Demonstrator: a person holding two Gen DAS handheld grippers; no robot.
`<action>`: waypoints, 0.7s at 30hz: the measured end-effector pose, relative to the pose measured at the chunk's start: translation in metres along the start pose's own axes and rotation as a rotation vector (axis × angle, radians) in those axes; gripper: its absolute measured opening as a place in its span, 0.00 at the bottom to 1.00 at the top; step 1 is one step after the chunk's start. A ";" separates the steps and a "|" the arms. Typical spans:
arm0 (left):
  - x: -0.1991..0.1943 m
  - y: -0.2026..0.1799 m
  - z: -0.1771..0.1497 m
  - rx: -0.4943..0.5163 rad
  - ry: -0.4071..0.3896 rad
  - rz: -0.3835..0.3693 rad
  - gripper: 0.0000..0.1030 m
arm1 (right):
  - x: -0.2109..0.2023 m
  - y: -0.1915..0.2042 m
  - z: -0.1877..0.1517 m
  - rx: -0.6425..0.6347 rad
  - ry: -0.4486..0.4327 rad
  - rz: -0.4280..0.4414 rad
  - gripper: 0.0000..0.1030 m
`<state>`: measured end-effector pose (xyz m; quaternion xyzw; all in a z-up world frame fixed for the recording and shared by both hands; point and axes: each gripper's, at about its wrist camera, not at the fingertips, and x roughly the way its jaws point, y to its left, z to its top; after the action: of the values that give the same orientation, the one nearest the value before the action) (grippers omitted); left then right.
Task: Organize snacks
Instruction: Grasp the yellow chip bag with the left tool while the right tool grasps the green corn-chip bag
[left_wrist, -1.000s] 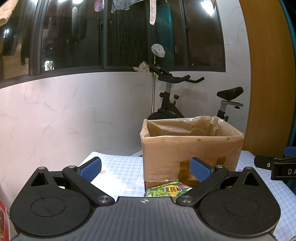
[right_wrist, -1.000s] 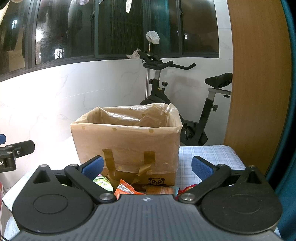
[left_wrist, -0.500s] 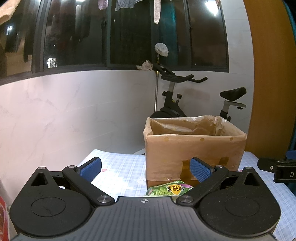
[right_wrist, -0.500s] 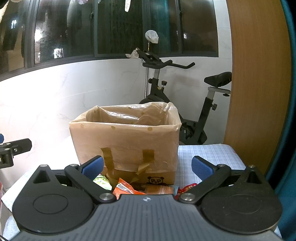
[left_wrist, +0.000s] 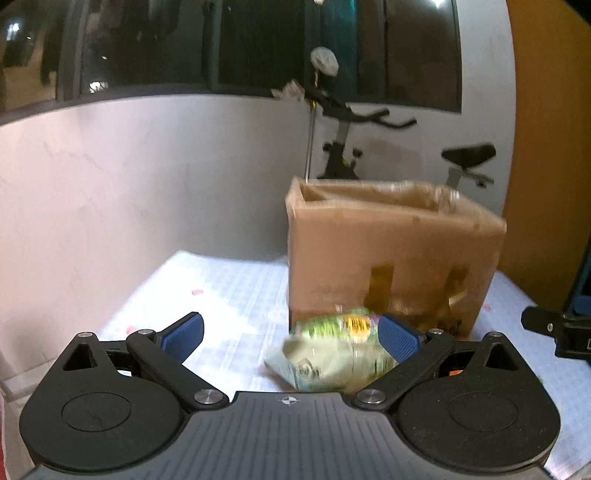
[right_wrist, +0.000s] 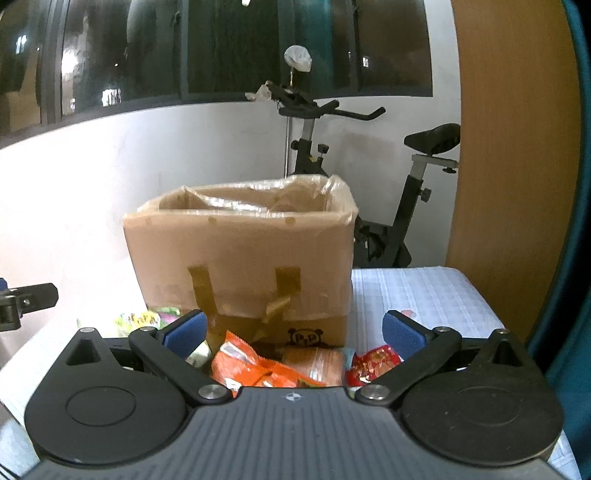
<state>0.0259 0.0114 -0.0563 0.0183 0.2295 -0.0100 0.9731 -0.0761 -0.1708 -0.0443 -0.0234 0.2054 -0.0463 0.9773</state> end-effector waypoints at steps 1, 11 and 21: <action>0.004 -0.001 -0.004 0.005 0.011 -0.006 0.98 | 0.002 0.001 -0.002 -0.003 0.005 0.000 1.00; 0.032 -0.009 -0.046 0.050 0.109 -0.109 0.96 | 0.028 -0.001 -0.043 -0.017 0.052 -0.028 1.00; 0.050 -0.020 -0.075 0.036 0.198 -0.260 0.95 | 0.041 -0.011 -0.066 0.000 0.097 -0.056 1.00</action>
<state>0.0363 -0.0065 -0.1465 0.0068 0.3245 -0.1381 0.9357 -0.0662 -0.1873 -0.1204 -0.0267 0.2518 -0.0745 0.9645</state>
